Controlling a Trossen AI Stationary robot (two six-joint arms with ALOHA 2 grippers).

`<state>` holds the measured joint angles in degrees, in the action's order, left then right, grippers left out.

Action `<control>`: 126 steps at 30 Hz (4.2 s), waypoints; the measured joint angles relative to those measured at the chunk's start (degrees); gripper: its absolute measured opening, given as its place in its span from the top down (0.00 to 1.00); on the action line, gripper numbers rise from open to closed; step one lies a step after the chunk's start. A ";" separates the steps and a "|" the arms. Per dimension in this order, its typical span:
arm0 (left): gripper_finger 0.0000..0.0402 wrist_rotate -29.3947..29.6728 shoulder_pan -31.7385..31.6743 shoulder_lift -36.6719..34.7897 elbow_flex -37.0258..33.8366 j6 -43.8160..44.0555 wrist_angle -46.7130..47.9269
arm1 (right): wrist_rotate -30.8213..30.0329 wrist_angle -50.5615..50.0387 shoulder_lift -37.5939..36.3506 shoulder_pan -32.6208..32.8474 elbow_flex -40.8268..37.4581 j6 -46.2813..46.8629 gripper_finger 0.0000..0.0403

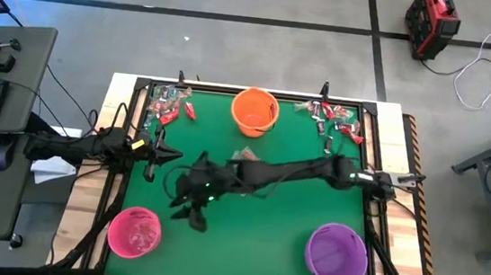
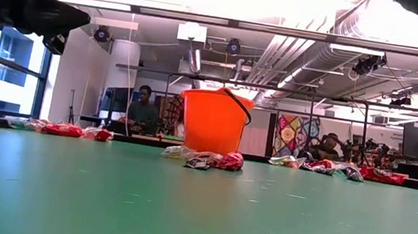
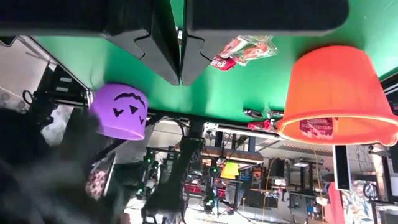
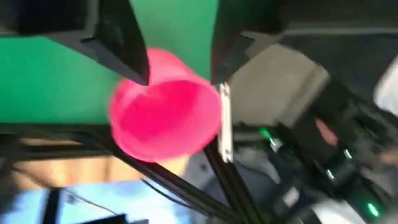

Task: Sort candy by brand, put in halloween buckets
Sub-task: Adjust the pink bucket, then put the red gummy pack into the pink bucket

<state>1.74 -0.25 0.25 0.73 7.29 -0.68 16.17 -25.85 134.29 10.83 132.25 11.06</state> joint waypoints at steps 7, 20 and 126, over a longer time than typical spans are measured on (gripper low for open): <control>0.99 -0.01 0.00 0.00 -0.01 0.00 -0.03 | -8.79 -30.01 -11.23 1.22 0.12 0.18 0.96; 0.99 5.86 0.00 1.64 0.00 18.04 -15.49 | -30.22 -57.22 -18.19 14.87 0.02 28.05 1.00; 1.00 1.25 -18.65 56.24 55.93 20.00 56.58 | -12.84 14.14 -51.37 -23.78 -65.46 17.60 1.00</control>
<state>2.99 -18.90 56.49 56.66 27.29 55.90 3.33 -11.70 82.91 -12.95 66.78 28.66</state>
